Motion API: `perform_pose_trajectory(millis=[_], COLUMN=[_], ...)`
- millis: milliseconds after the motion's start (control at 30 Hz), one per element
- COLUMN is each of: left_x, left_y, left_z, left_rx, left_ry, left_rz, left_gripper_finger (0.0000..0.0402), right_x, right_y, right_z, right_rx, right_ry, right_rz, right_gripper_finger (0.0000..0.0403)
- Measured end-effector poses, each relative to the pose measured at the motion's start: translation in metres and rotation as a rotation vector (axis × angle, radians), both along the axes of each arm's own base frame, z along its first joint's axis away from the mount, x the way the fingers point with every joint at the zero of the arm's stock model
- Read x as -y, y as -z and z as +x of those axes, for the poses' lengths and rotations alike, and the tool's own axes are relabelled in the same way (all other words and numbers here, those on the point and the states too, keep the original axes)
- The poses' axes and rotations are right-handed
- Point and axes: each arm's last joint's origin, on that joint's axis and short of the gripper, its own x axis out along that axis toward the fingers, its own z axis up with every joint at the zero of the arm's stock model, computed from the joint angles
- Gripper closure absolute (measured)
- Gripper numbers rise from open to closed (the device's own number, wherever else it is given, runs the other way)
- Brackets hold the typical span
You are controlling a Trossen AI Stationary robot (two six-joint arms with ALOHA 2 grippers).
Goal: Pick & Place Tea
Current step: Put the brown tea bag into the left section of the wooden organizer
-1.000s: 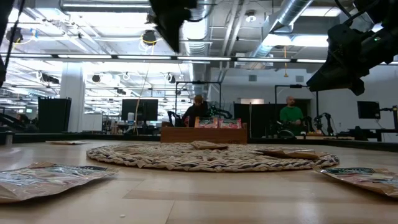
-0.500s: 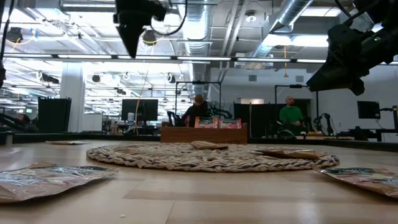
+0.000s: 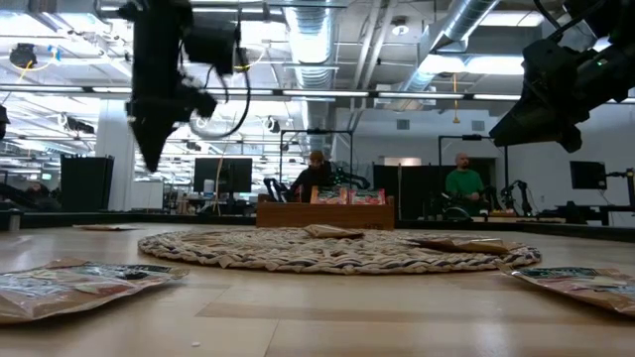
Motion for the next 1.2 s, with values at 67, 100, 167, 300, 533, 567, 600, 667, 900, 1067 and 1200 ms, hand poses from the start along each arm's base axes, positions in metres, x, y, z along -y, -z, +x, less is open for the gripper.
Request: perform_pose_trajectory(millis=[67, 100, 167, 300, 533, 567, 600, 667, 900, 1067, 1200], left_x=[-0.006, -0.009, -0.017, -0.032, -0.057, -0.059, -0.061, -0.064, -0.068, -0.069, -0.069], left_y=[0.008, 0.011, 0.017, 0.022, 0.023, 0.023, 0.023, 0.023, 0.022, 0.022, 0.022], left_z=[-0.005, -0.007, -0.011, -0.017, -0.03, -0.032, -0.033, -0.035, -0.037, -0.038, -0.038], left_rx=[-0.019, -0.022, -0.015, 0.004, 0.024, 0.021, 0.017, 0.006, -0.083, -0.104, -0.106], left_ry=[0.005, 0.005, 0.0, 0.02, -0.069, -0.084, -0.094, -0.084, -0.004, -0.004, 0.0], left_rz=[-0.016, -0.025, -0.05, -0.101, -0.128, -0.124, -0.118, -0.107, -0.005, 0.024, 0.028], left_gripper_finger=[0.0291, 0.0291, 0.0291, 0.0291, 0.0291, 0.0291, 0.0291, 0.0291, 0.0291, 0.0291, 0.0291], right_x=[0.0, 0.0, 0.0, 0.0, 0.0, 0.0, 0.0, 0.0, 0.0, 0.0, 0.0], right_y=[0.0, 0.0, 0.0, 0.0, 0.0, 0.0, 0.0, 0.0, 0.0, 0.0, 0.0], right_z=[0.0, 0.0, 0.0, 0.0, 0.0, 0.0, 0.0, 0.0, 0.0, 0.0, 0.0], right_rx=[0.0, 0.0, 0.0, 0.0, 0.001, 0.001, 0.001, 0.001, 0.002, 0.001, 0.001], right_ry=[0.0, 0.0, 0.0, 0.0, 0.0, 0.001, 0.001, 0.001, 0.001, 0.001, 0.002], right_rz=[0.0, 0.0, 0.0, 0.0, 0.0, 0.0, 0.0, 0.0, 0.0, 0.0, 0.0], right_gripper_finger=[0.031, 0.031, 0.031, 0.031, 0.031, 0.031, 0.031, 0.031, 0.031, 0.031, 0.031])
